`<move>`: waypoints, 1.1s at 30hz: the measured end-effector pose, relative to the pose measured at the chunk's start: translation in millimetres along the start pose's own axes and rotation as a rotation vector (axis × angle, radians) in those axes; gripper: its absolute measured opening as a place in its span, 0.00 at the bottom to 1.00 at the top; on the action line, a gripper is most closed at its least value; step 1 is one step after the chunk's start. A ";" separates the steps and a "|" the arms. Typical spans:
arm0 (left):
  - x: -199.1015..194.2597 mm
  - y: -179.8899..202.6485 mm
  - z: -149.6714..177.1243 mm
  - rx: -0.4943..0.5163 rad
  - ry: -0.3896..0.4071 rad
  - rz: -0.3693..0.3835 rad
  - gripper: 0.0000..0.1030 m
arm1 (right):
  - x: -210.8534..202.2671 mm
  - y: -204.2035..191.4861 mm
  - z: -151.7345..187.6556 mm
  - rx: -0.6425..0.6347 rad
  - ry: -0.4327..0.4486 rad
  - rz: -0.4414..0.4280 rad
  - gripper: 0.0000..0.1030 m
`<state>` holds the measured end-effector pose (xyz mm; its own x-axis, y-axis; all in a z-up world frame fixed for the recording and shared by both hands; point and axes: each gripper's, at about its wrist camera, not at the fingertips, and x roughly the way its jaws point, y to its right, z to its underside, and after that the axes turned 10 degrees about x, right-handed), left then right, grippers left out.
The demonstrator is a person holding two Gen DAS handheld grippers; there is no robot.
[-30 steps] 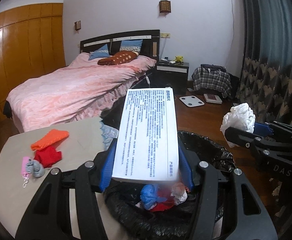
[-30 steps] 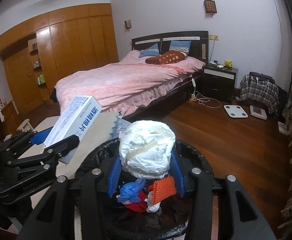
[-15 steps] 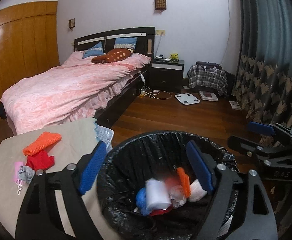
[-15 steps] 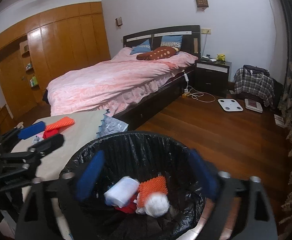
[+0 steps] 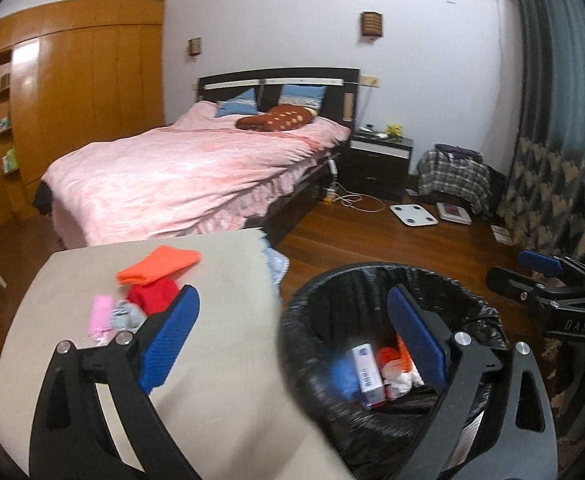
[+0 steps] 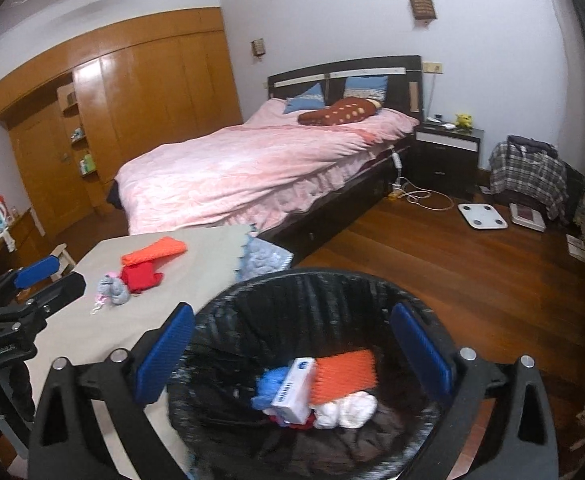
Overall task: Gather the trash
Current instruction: 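Move both grippers back over the remaining items on the table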
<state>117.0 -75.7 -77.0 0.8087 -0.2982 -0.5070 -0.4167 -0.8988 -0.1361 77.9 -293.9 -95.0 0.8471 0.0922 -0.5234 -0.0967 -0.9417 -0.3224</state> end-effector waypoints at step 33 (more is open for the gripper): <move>-5.6 -191.8 69.5 -0.158 -0.092 -0.328 0.90 | 125.2 -169.5 23.7 -0.109 -0.080 -0.142 0.94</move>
<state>163.6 120.8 -107.2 0.8450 0.0378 -0.5334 -0.0664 -0.9823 -0.1749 187.9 -115.1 -124.6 0.8034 0.2480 -0.5413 0.0818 -0.9465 -0.3123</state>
